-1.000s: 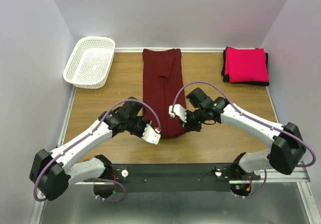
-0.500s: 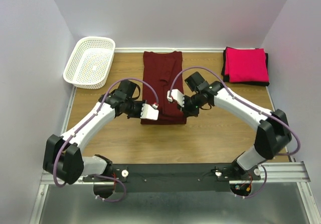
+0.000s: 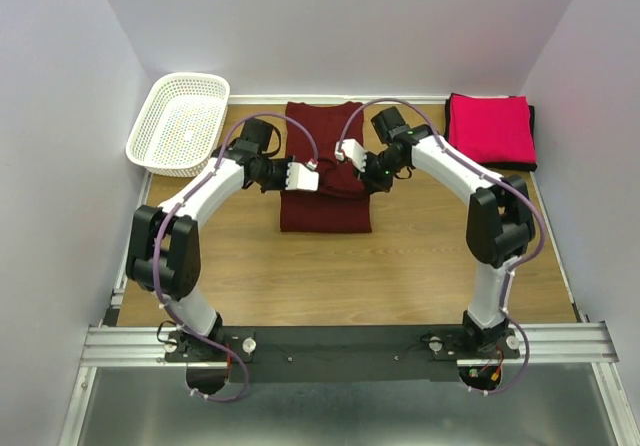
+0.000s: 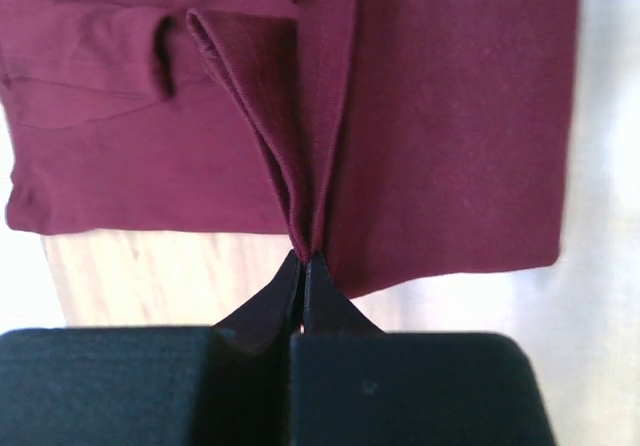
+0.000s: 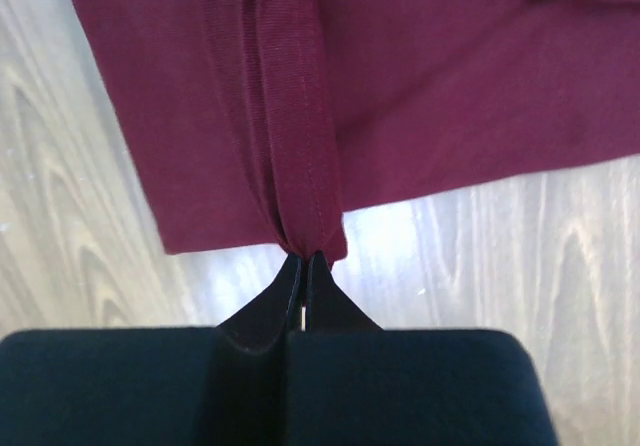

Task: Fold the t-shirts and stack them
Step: Fold the folded rectangular tshirt in 1/3 of the way, then grab one side of the 2/3 rectangular tshirt with both arms

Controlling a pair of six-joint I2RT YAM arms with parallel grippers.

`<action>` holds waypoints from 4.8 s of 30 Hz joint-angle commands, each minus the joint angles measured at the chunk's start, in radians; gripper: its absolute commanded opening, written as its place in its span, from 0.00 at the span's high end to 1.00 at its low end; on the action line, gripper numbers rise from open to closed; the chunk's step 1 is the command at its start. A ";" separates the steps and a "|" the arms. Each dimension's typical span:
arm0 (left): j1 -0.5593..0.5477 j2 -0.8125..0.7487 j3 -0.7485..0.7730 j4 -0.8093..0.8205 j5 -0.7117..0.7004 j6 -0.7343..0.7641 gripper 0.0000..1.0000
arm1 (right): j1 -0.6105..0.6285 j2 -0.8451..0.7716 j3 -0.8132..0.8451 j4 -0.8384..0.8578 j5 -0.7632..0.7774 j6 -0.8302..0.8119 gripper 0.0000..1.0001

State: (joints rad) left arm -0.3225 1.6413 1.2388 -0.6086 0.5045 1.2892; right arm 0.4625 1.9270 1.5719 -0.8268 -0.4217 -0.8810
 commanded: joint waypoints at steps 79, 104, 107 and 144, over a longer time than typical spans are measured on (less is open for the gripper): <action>0.163 0.143 -0.070 0.011 0.439 -0.592 0.56 | -0.154 0.018 -0.228 0.088 -0.229 0.631 0.57; -0.118 -0.192 -0.499 0.323 0.032 -0.076 0.51 | 0.117 -0.211 -0.527 0.334 0.173 0.071 0.58; -0.122 -0.167 -0.501 0.323 0.019 -0.059 0.51 | 0.128 -0.194 -0.544 0.341 0.181 0.071 0.58; -0.133 -0.133 -0.385 0.123 0.063 -0.060 1.00 | 0.133 -0.227 -0.520 0.285 0.176 0.164 0.99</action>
State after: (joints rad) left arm -0.4603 1.5597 0.8124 -0.3946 0.5106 1.2449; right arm 0.5900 1.7279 1.0370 -0.5167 -0.2554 -0.7635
